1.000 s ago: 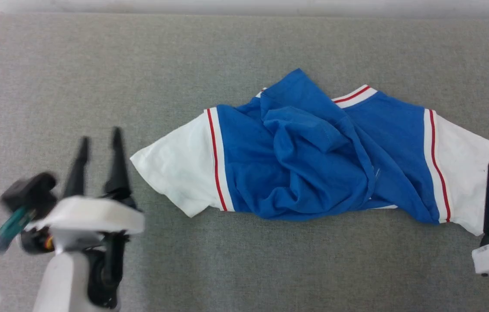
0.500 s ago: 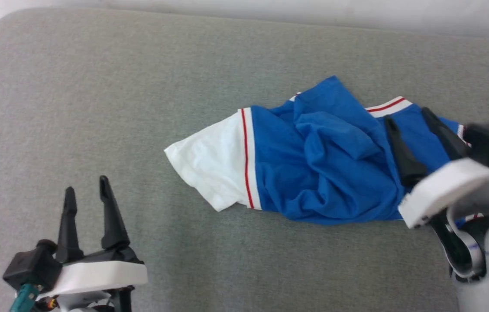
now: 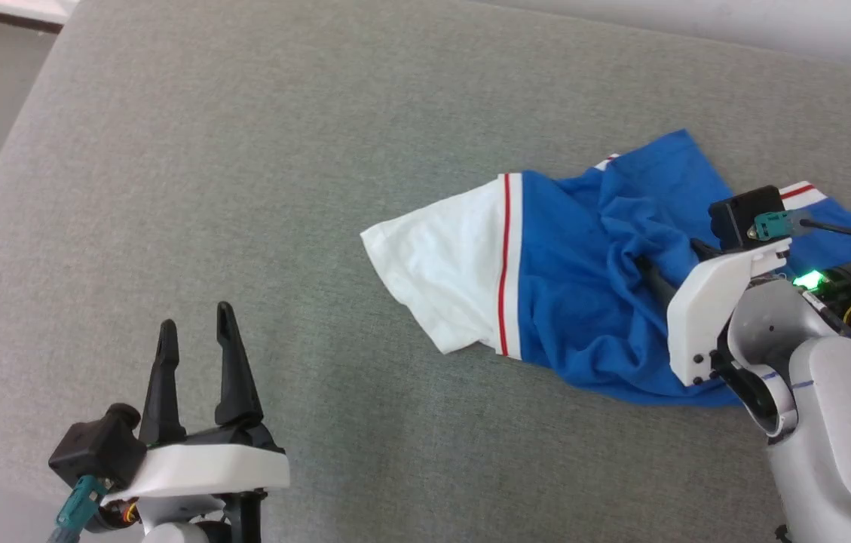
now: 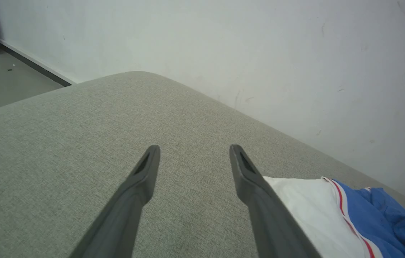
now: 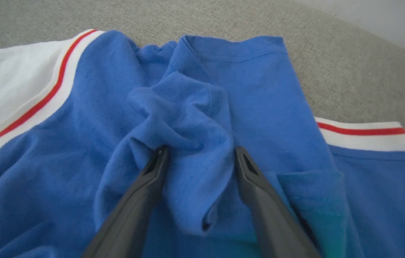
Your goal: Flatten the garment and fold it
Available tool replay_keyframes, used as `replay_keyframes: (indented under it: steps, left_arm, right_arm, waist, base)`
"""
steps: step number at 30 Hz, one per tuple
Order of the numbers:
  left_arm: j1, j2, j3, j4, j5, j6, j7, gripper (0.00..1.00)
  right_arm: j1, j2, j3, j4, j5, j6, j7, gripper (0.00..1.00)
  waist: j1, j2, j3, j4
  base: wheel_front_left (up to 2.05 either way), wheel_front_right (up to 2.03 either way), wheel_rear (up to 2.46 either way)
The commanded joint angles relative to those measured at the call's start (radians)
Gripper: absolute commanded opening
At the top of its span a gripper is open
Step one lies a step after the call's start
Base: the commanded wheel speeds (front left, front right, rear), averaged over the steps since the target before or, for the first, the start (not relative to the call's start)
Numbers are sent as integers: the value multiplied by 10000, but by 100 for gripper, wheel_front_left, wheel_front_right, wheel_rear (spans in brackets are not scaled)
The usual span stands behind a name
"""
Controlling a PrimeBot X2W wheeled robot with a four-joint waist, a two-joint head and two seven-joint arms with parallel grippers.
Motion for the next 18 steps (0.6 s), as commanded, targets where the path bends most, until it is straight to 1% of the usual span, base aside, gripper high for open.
replay_keyframes:
  steps: [1,4,6,9,11,13,16,18]
  left_arm:
    - [-184,-45,-12,20,-56,-39,-44,100]
    - [-174,-49,-18,50,-81,-50,-45,100]
    - [-173,-52,-31,77,-90,-73,-45,100]
    - [-152,-54,-41,105,-37,-88,-46,100]
    - [-114,-55,-31,113,12,-106,-46,100]
    - [-34,-55,0,139,39,-121,-46,100]
    - [135,-50,38,165,43,-145,-46,100]
    - [242,-31,16,186,24,-185,-46,100]
  right_arm:
    - [-258,-8,-2,161,-32,-9,-80,0]
    - [-337,-1,-24,302,-55,-9,-202,0]
    - [-428,19,-33,312,9,-9,-468,0]
    - [-540,48,-56,-4,331,-9,-889,0]
    - [-466,39,70,-491,834,-9,-953,0]
    - [-136,32,141,-1156,1524,-9,-775,0]
    - [823,-200,224,-2460,2420,-9,-142,0]
    - [1796,-299,71,-3348,2916,-9,431,0]
  waist:
    - [-1,-1,103,139]
    - [-1,-1,64,73]
    - [-1,-1,-35,-37]
    - [-1,-1,-267,-251]
    - [-1,-1,-430,-407]
    - [-1,-1,-625,-586]
    - [-1,-1,-831,-829]
    - [-1,-1,-896,-965]
  base:
    - [0,0,0]
    - [0,0,0]
    - [0,0,0]
    - [0,0,0]
    - [0,0,0]
    - [0,0,0]
    - [0,0,0]
    - [0,0,0]
